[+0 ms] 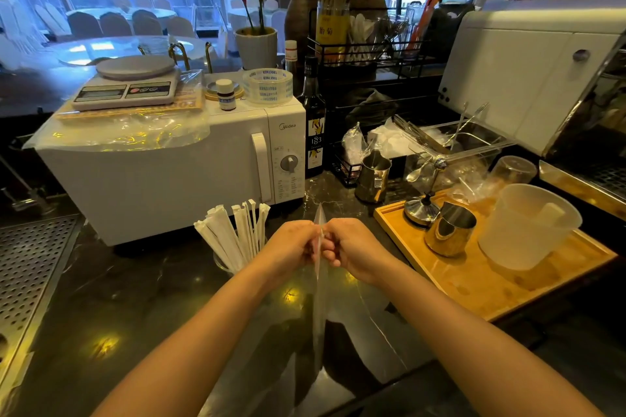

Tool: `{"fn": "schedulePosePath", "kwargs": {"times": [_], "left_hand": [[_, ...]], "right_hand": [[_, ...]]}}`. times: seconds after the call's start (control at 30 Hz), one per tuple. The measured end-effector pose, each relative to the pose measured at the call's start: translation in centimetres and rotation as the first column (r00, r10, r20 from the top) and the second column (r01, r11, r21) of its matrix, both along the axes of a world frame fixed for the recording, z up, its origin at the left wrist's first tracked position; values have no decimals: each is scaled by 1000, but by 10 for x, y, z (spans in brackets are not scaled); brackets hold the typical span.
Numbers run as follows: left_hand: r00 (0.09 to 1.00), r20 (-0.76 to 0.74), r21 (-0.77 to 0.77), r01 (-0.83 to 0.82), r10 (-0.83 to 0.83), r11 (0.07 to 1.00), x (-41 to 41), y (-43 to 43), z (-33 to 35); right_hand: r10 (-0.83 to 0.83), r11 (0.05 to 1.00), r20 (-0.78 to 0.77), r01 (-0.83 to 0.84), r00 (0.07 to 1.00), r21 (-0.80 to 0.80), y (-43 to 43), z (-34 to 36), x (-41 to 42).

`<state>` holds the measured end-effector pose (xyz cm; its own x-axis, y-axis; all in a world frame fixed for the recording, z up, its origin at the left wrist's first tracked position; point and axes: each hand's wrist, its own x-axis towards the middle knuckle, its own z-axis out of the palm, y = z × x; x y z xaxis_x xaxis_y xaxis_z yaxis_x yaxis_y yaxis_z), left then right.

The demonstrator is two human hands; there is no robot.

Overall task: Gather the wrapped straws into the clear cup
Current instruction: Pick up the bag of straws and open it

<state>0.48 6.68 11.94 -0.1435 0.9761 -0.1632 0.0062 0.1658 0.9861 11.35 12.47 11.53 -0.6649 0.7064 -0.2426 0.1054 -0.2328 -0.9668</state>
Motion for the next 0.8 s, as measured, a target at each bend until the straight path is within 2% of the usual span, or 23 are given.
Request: {"fn": "schedulePosePath", "kwargs": {"times": [0.23,0.37,0.5,0.73,0.8], "left_hand": [[990,-106,45,102,-97,994,3,-4,1],[991,-125,72,55,-45,996,6,-6,3],[991,-122,86,-47,57,995,9,-6,3],[989,-58,57,-130,134,990,6,-9,-1],[985,-91,46,-144,147,989,5,-10,-1]], "right_hand": [[22,995,198,-40,980,87,-6,5,4],[-19,993,150,1,989,118,-8,4,4],[-28,999,30,27,999,37,-9,3,2],[-101,992,-69,95,993,-80,-11,-3,1],[-81,996,-47,79,996,-51,-12,-4,1]]}}
